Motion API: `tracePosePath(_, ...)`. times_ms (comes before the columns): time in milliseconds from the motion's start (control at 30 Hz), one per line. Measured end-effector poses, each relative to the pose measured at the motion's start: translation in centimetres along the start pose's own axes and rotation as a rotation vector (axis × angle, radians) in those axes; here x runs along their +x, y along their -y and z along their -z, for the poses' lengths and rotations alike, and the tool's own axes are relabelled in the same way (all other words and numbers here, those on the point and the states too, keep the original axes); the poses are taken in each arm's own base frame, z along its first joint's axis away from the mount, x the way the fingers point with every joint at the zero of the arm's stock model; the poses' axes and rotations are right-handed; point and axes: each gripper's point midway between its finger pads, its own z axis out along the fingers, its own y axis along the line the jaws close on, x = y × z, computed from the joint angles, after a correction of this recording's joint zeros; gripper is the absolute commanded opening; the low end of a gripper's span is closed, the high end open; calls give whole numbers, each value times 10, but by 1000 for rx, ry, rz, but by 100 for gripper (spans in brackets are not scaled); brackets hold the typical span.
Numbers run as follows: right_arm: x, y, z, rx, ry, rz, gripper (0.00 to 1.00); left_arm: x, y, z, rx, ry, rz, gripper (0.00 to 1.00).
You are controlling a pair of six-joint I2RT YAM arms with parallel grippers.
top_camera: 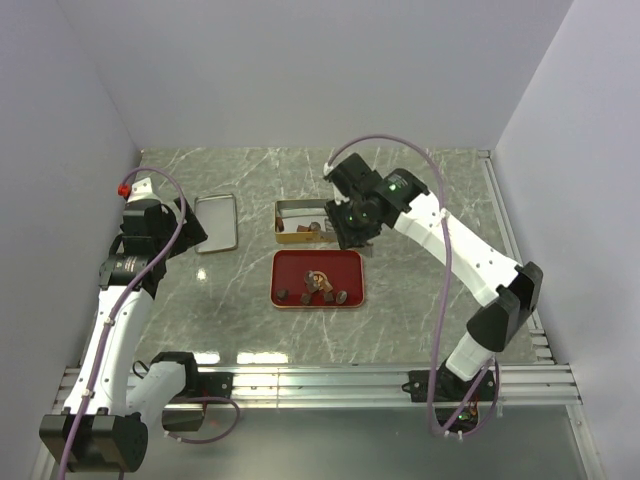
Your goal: Pack the chocolate
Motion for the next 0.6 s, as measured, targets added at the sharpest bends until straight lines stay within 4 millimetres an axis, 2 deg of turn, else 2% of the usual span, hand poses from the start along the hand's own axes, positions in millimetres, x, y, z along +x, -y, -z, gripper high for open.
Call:
tracePosePath(133, 25, -20, 1, -42, -39, 6, 46, 0, 0, 0, 1, 0, 0, 100)
tracePosePath(267, 41, -37, -6, -67, -77, -3, 47, 4, -1, -1, -1, -9, -2, 99)
tracePosePath(433, 46, -50, -6, -82, -86, -12, 49, 7, -1, -2, 3, -19, -3, 99)
tracePosePath(600, 49, -51, -7, -82, -97, -25, 50, 8, 0, -2, 10, -22, -4, 100)
